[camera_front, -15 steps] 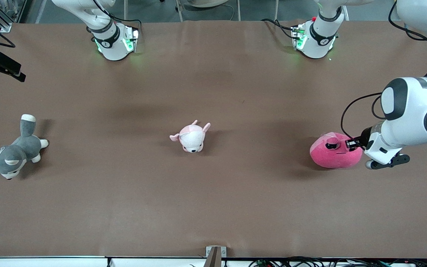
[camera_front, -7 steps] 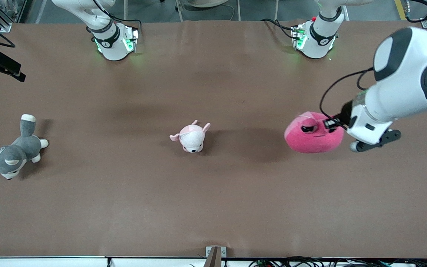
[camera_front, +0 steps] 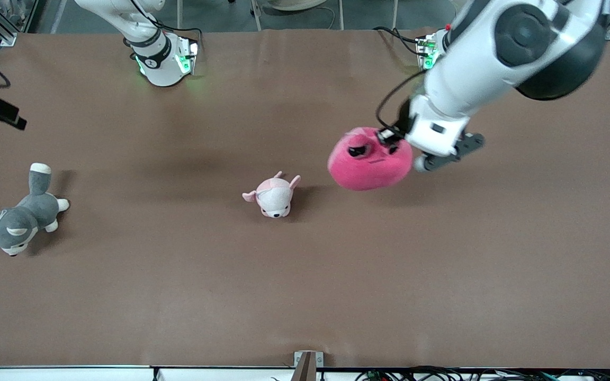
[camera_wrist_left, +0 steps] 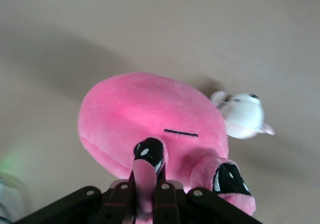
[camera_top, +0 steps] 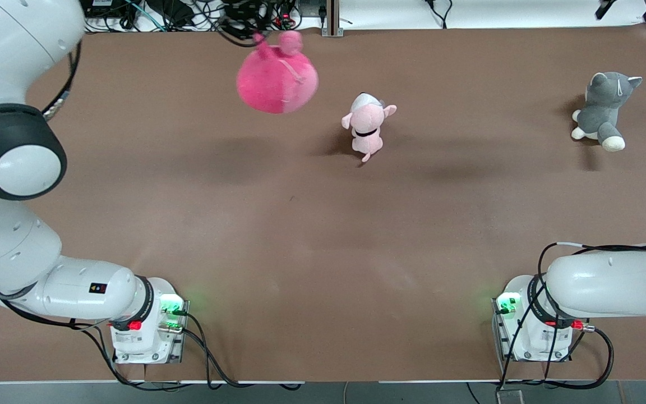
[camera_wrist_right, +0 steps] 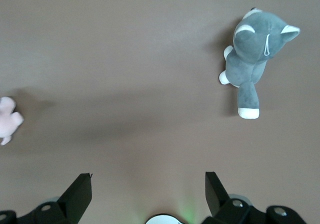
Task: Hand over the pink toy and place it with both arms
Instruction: 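Lift the pink plush with the left gripper toward the right gripper, then grasp the pink plush with the right gripper beside the left gripper, then carry the plush with the right gripper while the left gripper withdraws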
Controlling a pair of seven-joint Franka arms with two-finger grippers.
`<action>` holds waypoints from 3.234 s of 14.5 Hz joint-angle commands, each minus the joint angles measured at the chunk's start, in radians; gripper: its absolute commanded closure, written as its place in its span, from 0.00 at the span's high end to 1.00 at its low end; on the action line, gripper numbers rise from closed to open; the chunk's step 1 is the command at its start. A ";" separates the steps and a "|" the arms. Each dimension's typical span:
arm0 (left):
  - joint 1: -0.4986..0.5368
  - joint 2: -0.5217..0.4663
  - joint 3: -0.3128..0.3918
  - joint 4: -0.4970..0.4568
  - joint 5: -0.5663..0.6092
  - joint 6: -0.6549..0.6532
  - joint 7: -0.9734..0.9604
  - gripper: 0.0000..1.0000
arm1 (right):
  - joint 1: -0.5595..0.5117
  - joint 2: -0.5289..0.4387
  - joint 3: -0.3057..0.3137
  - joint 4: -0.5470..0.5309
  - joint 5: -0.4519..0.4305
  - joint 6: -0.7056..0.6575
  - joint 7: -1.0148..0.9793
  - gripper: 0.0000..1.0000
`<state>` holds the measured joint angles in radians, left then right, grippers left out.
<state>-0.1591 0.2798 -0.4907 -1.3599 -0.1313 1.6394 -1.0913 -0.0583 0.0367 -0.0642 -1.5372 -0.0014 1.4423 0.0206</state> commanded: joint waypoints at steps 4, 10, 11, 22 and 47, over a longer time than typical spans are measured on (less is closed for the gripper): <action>-0.189 0.061 0.001 0.039 -0.021 0.219 -0.266 0.02 | 0.026 0.089 0.021 -0.004 0.076 0.014 0.383 1.00; -0.316 0.122 0.007 0.038 -0.014 0.300 -0.343 0.02 | 0.279 0.008 0.024 -0.056 0.164 -0.003 1.021 1.00; -0.322 0.125 0.007 0.036 -0.014 0.301 -0.343 0.02 | 0.316 -0.007 0.024 -0.069 0.185 0.000 1.103 1.00; -0.336 0.131 0.011 0.036 -0.013 0.301 -0.357 0.02 | 0.684 0.000 0.026 -0.169 0.230 0.280 1.654 1.00; -0.275 0.044 0.049 0.039 0.045 0.283 -0.244 1.00 | 0.528 -0.008 0.017 -0.170 0.250 0.181 1.355 0.00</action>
<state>-0.4723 0.3838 -0.4582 -1.3146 -0.1091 1.9411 -1.3949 0.5505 0.0591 -0.0540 -1.6881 0.2322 1.6663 1.4950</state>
